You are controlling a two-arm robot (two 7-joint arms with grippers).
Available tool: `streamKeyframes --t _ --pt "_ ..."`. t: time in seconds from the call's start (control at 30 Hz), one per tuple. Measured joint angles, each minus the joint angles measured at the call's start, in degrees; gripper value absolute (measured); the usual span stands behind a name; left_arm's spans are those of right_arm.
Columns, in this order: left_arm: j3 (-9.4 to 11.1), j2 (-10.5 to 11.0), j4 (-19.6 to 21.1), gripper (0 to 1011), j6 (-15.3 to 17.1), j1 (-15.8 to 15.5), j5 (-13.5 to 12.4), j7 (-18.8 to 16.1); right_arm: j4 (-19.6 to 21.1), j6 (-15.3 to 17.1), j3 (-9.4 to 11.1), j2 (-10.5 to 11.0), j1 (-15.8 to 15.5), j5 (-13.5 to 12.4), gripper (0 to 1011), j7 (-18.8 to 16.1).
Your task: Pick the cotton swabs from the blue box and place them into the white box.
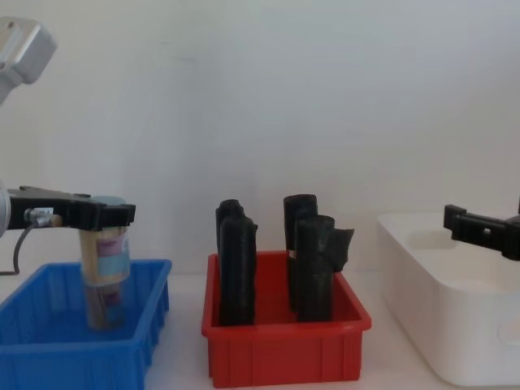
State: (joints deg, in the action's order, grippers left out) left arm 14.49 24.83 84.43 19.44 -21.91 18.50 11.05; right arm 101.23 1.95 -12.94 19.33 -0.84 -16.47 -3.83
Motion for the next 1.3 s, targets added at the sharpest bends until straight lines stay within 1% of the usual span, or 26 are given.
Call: streamKeyframes --t 0.27,0.47,0.67,0.93,1.3 --pt "-0.1 0.5 3.2 671 2.0 0.4 -0.5 0.6 0.0 0.0 0.0 0.0 0.0 0.0 1001 0.0" --pt "-0.1 0.6 4.5 671 2.7 0.5 -0.7 0.9 0.0 0.0 0.0 0.0 0.0 0.0 1001 0.0" --pt "-0.1 0.7 4.8 671 2.9 0.6 -0.8 1.0 0.0 0.0 0.0 0.0 0.0 0.0 1001 0.0" --pt "0.1 0.4 4.4 671 2.2 0.5 -0.9 2.3 0.0 0.0 0.0 0.0 0.0 0.0 1001 0.0" --pt "1.0 -0.6 3.2 671 -0.1 -0.2 -0.6 6.4 0.0 0.0 0.0 0.0 0.0 0.0 1001 0.0"
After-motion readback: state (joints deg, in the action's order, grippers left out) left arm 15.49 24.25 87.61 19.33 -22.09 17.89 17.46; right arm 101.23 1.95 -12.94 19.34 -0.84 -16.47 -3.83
